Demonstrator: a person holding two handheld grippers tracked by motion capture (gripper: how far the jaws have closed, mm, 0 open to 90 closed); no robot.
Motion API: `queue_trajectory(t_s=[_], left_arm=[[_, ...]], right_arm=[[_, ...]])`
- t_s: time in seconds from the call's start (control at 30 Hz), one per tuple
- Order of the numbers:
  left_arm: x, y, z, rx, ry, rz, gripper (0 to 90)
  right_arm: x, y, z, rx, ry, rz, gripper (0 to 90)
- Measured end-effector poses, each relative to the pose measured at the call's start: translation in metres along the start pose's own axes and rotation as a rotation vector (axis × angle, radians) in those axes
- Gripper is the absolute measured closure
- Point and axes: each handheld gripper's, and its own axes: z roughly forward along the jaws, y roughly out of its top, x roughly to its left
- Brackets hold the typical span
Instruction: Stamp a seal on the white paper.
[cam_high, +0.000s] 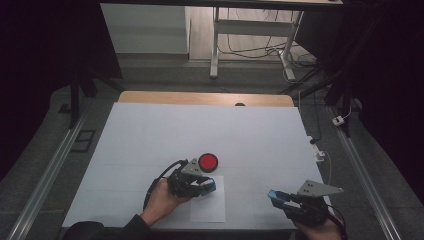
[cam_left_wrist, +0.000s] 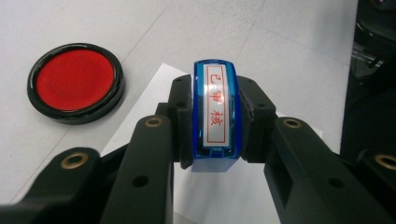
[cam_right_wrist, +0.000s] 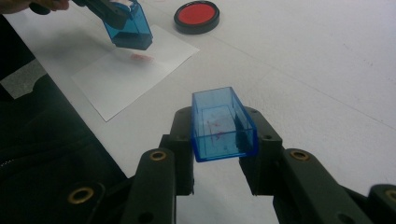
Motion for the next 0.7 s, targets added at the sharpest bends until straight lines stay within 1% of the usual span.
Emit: queue_trajectory(t_s=[0.17,0.33,0.5,0.7], left_arm=[[0.002,0.001,-0.008,-0.013,-0.028,0.004,70.3],[0.002,0.002,-0.014,-0.011,-0.037,0.017,70.3],[0.003,0.003,-0.021,-0.029,-0.042,0.015,70.3],[0.006,0.005,-0.032,-0.053,-0.064,0.016,70.3]], right_arm=[[0.000,0.000,0.000,0.000,0.001,-0.001,67.7],[0.000,0.000,0.000,0.001,0.000,-0.002,67.7],[0.000,0.000,0.000,-0.001,0.001,-0.002,67.7],[0.000,0.001,0.001,0.005,0.001,-0.004,67.7]])
